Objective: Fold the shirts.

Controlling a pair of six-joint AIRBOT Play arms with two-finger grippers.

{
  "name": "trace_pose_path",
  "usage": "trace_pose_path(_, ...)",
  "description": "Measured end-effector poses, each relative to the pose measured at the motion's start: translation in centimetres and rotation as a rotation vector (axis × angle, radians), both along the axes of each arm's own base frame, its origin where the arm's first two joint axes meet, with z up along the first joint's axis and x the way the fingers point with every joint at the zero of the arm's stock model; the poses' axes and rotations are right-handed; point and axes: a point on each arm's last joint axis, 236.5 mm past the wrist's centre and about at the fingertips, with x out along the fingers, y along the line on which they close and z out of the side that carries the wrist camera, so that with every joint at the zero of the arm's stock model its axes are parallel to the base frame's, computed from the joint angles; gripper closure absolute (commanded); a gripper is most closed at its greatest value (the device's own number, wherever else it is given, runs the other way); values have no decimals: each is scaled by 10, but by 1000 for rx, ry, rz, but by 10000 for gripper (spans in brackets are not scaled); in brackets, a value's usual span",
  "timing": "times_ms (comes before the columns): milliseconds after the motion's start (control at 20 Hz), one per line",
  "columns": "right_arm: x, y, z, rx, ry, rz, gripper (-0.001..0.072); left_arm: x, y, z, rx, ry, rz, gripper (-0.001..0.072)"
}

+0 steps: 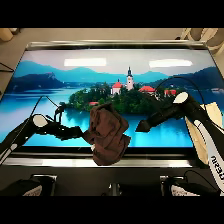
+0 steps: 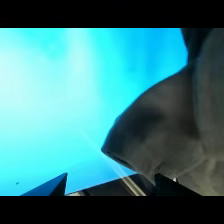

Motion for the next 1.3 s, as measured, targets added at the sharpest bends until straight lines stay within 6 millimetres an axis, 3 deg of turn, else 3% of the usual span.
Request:
trace_pose_path(150,-8,7,-3,-3,16,26,25,4,-12,-9,-53,8,16,110)
trace_pose_path(200,-10,8,-4,-5,22,26,25,6,-16,-10,-69,6,26,165)
trace_pose_path(250,-14,9,-7,-9,37,27,24,9,-19,-12,-79,2,37,335)
trace_pose_path(400,-32,9,-22,-16,104,7,15,17,-23,-15,-88,-24,59,638)
trace_pose_path(450,-37,11,-28,-13,125,-11,16,19,-26,-15,-95,-32,64,676)
trace_pose_path(650,-49,20,-48,11,196,-132,41,21,-36,-11,-106,-61,47,676)
trace_pose_path(750,-47,26,-52,36,212,-197,98,20,-41,-7,-111,-82,28,676)
trace_pose_path(900,-43,34,-57,51,220,-264,127,18,-50,0,-119,-112,-1,676)
trace_pose_path(950,-44,38,-58,49,219,-268,328,18,-52,2,-120,-122,-6,676)
trace_pose_path(1000,-43,43,-60,46,214,-275,658,18,-55,3,-121,-132,-12,677)
trace_pose_path(1050,-43,47,-62,40,202,-276,691,18,-56,5,-123,-140,-16,677)
trace_pose_path(1200,-34,54,-59,42,151,-278,692,23,-59,20,-136,-189,-26,677)
trace_pose_path(1300,-15,51,-36,62,59,-256,692,42,-60,55,-162,-296,-39,677)
